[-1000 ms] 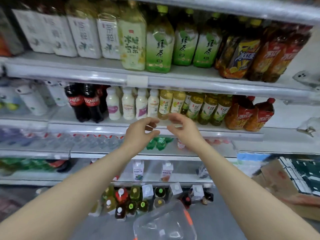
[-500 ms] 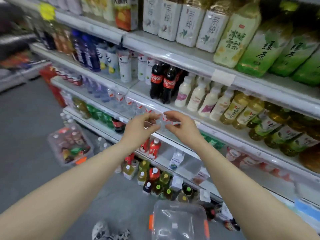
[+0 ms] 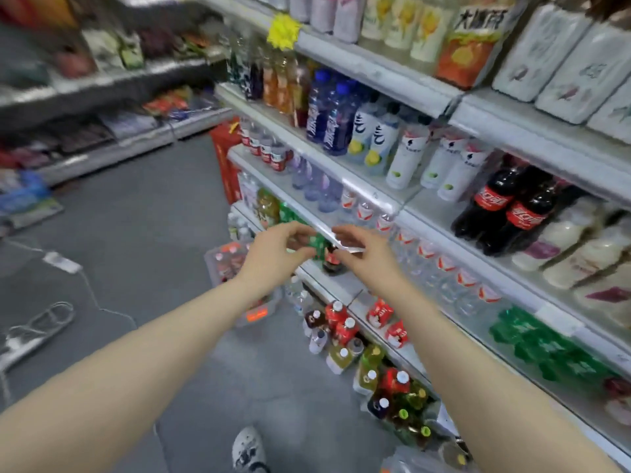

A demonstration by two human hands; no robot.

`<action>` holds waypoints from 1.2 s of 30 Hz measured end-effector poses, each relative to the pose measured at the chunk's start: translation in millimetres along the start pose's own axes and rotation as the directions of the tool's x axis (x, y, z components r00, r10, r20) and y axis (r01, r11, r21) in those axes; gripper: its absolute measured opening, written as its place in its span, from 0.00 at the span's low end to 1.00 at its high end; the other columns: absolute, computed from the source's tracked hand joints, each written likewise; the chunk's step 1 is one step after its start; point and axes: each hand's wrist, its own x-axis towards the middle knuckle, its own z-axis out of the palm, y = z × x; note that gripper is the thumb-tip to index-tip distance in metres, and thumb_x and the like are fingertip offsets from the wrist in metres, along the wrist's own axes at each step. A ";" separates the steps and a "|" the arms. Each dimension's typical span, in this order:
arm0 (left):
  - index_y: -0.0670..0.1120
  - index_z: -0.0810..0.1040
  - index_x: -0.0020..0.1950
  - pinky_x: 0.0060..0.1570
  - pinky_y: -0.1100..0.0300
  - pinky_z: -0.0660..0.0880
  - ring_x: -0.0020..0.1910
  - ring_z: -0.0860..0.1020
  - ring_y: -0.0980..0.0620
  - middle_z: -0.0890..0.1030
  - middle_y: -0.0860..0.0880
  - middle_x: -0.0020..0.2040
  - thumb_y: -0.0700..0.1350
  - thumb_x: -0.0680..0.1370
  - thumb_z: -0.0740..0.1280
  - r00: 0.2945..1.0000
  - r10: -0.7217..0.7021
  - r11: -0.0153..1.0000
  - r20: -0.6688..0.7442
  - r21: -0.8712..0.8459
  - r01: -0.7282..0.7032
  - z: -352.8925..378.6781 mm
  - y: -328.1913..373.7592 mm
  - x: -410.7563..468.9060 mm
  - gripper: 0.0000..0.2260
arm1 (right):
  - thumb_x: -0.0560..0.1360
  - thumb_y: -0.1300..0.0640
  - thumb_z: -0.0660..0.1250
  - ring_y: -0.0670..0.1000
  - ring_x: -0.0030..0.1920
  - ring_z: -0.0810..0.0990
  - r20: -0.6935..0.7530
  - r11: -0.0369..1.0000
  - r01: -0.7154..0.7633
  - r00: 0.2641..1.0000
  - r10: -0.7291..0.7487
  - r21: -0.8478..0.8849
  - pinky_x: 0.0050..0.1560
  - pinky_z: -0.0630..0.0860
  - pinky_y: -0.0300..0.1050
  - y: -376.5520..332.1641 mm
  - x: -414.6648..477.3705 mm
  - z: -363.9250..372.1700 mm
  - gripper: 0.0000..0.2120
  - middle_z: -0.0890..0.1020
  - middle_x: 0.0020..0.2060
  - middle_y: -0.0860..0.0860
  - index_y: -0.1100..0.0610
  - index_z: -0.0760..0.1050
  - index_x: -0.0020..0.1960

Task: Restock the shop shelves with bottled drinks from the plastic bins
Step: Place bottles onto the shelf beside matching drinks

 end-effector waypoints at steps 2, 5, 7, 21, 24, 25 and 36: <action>0.51 0.82 0.55 0.54 0.54 0.78 0.45 0.82 0.55 0.83 0.55 0.47 0.43 0.73 0.74 1.000 -0.012 1.000 -0.006 0.011 0.012 -33.1 -22.3 19.0 0.11 | 0.74 0.65 0.73 0.49 0.58 0.82 -0.001 0.999 -0.004 1.000 0.004 0.033 0.63 0.78 0.49 -10.2 28.7 29.4 0.19 0.84 0.56 0.51 0.55 0.79 0.64; 0.52 0.82 0.56 0.53 0.52 0.78 0.45 0.82 0.56 0.83 0.55 0.47 0.44 0.74 0.73 0.999 -0.032 0.999 -0.023 0.012 0.032 -73.1 -54.4 47.4 0.11 | 0.74 0.63 0.73 0.49 0.58 0.81 0.028 0.998 -0.038 0.999 0.037 0.040 0.63 0.77 0.46 -23.9 68.1 64.5 0.19 0.84 0.56 0.51 0.53 0.79 0.64; 0.54 0.82 0.55 0.51 0.51 0.79 0.44 0.82 0.57 0.83 0.56 0.47 0.44 0.73 0.73 0.998 -0.059 0.998 -0.038 0.007 0.060 -91.5 -75.9 65.4 0.12 | 0.74 0.63 0.73 0.49 0.58 0.81 0.056 0.998 -0.048 0.997 0.046 0.050 0.63 0.77 0.46 -28.2 93.8 83.8 0.19 0.84 0.56 0.52 0.53 0.79 0.64; 0.61 0.80 0.50 0.45 0.77 0.70 0.43 0.78 0.68 0.82 0.58 0.46 0.44 0.73 0.74 0.992 -0.128 0.986 -0.001 0.111 0.128 -159.1 -195.2 241.7 0.13 | 0.74 0.64 0.74 0.49 0.58 0.81 0.162 0.984 -0.120 0.982 0.099 0.130 0.62 0.77 0.45 -11.6 310.1 188.2 0.19 0.83 0.55 0.49 0.50 0.79 0.62; 0.54 0.82 0.57 0.48 0.74 0.72 0.44 0.79 0.66 0.81 0.58 0.47 0.44 0.73 0.74 0.987 -0.159 0.981 0.006 0.115 0.157 -166.0 -222.6 274.7 0.13 | 0.74 0.65 0.73 0.49 0.58 0.81 0.182 0.979 -0.153 0.975 0.128 0.131 0.61 0.77 0.43 -6.0 349.4 203.5 0.19 0.83 0.55 0.50 0.53 0.79 0.64; 0.53 0.82 0.57 0.49 0.72 0.73 0.44 0.79 0.64 0.81 0.58 0.47 0.44 0.73 0.74 0.986 -0.169 0.979 0.010 0.115 0.167 -167.3 -231.0 283.4 0.13 | 0.75 0.65 0.73 0.49 0.58 0.81 0.182 0.978 -0.161 0.974 0.136 0.130 0.61 0.77 0.43 -4.4 358.9 209.1 0.19 0.83 0.55 0.49 0.53 0.79 0.64; 0.53 0.80 0.59 0.56 0.60 0.78 0.51 0.81 0.60 0.82 0.58 0.52 0.44 0.75 0.73 0.944 -0.232 0.973 0.236 0.061 0.224 -153.6 -346.5 354.1 0.14 | 0.76 0.66 0.71 0.48 0.55 0.81 0.062 0.873 -0.436 0.899 0.433 0.219 0.62 0.76 0.42 44.8 395.3 283.6 0.16 0.83 0.54 0.48 0.54 0.79 0.61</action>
